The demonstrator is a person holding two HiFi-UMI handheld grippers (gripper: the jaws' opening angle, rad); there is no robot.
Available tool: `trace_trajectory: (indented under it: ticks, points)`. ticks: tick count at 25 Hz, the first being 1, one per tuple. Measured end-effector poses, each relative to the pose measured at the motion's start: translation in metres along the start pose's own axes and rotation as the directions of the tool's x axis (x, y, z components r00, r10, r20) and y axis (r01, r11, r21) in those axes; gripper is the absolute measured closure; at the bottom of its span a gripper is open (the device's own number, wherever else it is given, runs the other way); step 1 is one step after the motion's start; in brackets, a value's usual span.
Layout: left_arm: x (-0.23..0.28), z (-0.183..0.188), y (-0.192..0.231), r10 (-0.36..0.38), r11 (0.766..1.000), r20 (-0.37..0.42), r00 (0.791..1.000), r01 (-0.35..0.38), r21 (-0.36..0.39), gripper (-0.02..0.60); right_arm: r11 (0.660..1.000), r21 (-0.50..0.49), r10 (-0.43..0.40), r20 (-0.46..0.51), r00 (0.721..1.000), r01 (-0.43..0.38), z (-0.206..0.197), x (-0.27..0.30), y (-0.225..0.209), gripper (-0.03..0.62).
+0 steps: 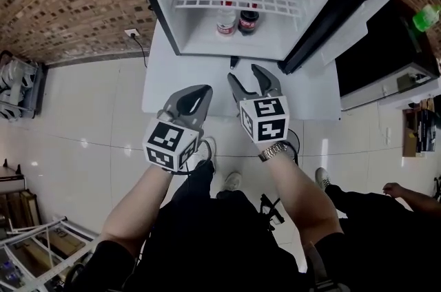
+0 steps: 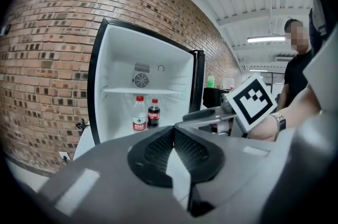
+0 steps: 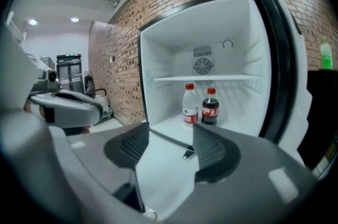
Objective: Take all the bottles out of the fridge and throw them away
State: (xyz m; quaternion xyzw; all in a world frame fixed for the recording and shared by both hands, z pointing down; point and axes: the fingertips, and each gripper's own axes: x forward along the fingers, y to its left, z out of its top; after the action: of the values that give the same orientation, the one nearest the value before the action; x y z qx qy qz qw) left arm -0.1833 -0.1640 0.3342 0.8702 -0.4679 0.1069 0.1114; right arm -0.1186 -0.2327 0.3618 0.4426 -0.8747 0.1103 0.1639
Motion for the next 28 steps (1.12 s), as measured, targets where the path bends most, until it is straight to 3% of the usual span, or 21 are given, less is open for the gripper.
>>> trace_trajectory:
  ticks: [14, 28]
  points:
    - [0.024, 0.001, 0.078, -0.013, 1.000, -0.038, 0.999, 0.013, 0.007, 0.578, 0.991, -0.003, -0.136, -0.083, 0.987, 0.136, 0.019, 0.134, -0.027, 0.307]
    - [0.043, -0.009, 0.125, -0.012, 1.000, -0.076, 0.997, 0.012, 0.002, 0.578, 0.967, 0.064, -0.236, -0.130, 0.963, 0.245, 0.013, 0.206, -0.062, 0.287]
